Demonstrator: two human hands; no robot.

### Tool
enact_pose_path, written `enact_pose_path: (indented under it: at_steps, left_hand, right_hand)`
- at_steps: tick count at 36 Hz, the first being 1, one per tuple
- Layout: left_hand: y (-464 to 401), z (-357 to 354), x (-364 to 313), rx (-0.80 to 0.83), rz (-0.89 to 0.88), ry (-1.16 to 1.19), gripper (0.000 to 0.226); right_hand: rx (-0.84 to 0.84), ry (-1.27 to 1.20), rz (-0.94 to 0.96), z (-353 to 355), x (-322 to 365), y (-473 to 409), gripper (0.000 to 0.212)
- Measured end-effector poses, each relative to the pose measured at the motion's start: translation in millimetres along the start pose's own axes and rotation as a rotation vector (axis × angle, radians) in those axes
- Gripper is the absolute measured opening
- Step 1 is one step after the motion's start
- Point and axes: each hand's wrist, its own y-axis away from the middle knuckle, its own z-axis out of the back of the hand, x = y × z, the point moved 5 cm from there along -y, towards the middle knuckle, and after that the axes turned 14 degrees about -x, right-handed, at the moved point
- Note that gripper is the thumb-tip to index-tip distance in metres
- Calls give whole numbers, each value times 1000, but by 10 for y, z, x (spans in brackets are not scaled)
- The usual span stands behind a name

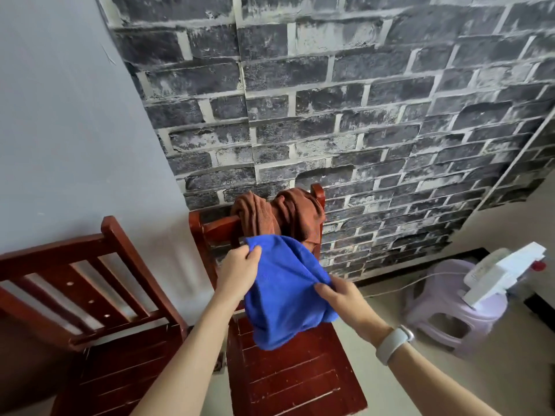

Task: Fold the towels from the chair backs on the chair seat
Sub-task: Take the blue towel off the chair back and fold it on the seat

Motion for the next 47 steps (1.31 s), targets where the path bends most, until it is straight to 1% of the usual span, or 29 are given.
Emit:
enact_pose_path:
  at_steps: [3,5,6,8,10,12,13,15,17,19,22,25,26,27,29,30,31,32,33,34,36,37,38,40,41,42,44,46,47]
  left_hand:
    - [-6,90,96,-31,-25,-176,38]
    - [10,90,124,-13,-46,-195,37]
    - [8,69,131,26,-56,-151,33]
    - [44,21,106,168,-52,10,28]
    - [114,-35,77,338,-25,159,36]
    - [190,-87,68,463,-11,201,48]
    - [220,-112,59,487,-21,194,50]
    - [222,-129,55,436,-90,143,45]
    - [140,-70,106,255,-169,-7,36]
    - [66,6,241,83,-200,-134,29]
    - [69,1,413,41,-186,-270,31]
    - [120,-40,406,-21,-247,-381,34]
    - [135,-32,359,-49,-280,-414,33]
    - [149,-31,312,-60,-326,-454,33]
    - [175,-61,250,-12,-440,-599,32]
    - [185,-79,251,22,-476,-680,32]
    - [196,-73,253,29,-505,-716,32]
    - [197,-53,269,36,-519,-744,28]
    - [189,-25,299,40,-527,-767,23]
    - [175,-10,342,24,-529,-779,23]
    - [157,28,372,-60,-525,-703,22]
    - [161,26,376,-77,-525,-654,19]
    - [177,14,356,-70,-540,-623,19]
    - [213,-9,310,-38,-538,-585,14]
    - [208,-28,312,-19,-488,-533,8]
    - [186,-49,345,-20,-427,-459,15]
    - [178,-95,429,30,-296,-249,35]
    - [185,-77,448,0,-258,-121,45]
    - [198,-79,462,-3,-256,-99,44]
  right_hand:
    - [-146,90,95,154,87,-98,20]
    - [-107,88,126,177,119,-108,12]
    - [-54,31,79,151,80,-107,11]
    - [22,-66,-96,87,-39,-101,24]
    - [87,-90,-240,0,-162,-92,32]
    - [141,-152,-350,-92,-250,-61,25]
    - [156,-197,-391,-133,-267,-34,20]
    - [118,-229,-407,-160,-282,-10,15]
    - [-42,-132,-312,-72,-289,-65,14]
    - [-224,35,-163,89,-236,-128,24]
    - [-333,263,49,215,-111,-149,31]
    - [-427,275,135,211,-23,-115,16]
    - [-428,265,163,181,10,-90,13]
    - [-375,258,201,132,51,-59,11]
    - [-94,352,252,-58,59,0,13]
    - [84,474,267,-169,5,42,16]
    - [195,603,269,-220,-67,66,19]
    - [183,680,267,-199,-107,58,19]
    - [70,679,258,-132,-118,30,18]
    - [-100,618,234,-16,-100,16,17]
    - [-404,409,192,183,-37,29,15]
    - [-458,331,211,221,-18,40,13]
    - [-425,315,219,205,-10,42,10]
    - [-216,362,238,73,-21,33,3]
    - [-99,408,239,-1,-64,23,2]
    - [-25,443,238,-42,-102,13,3]
    - [-40,456,232,-14,-151,-5,6]
    - [-182,379,228,74,-194,7,12]
    - [-249,331,221,116,-210,31,14]
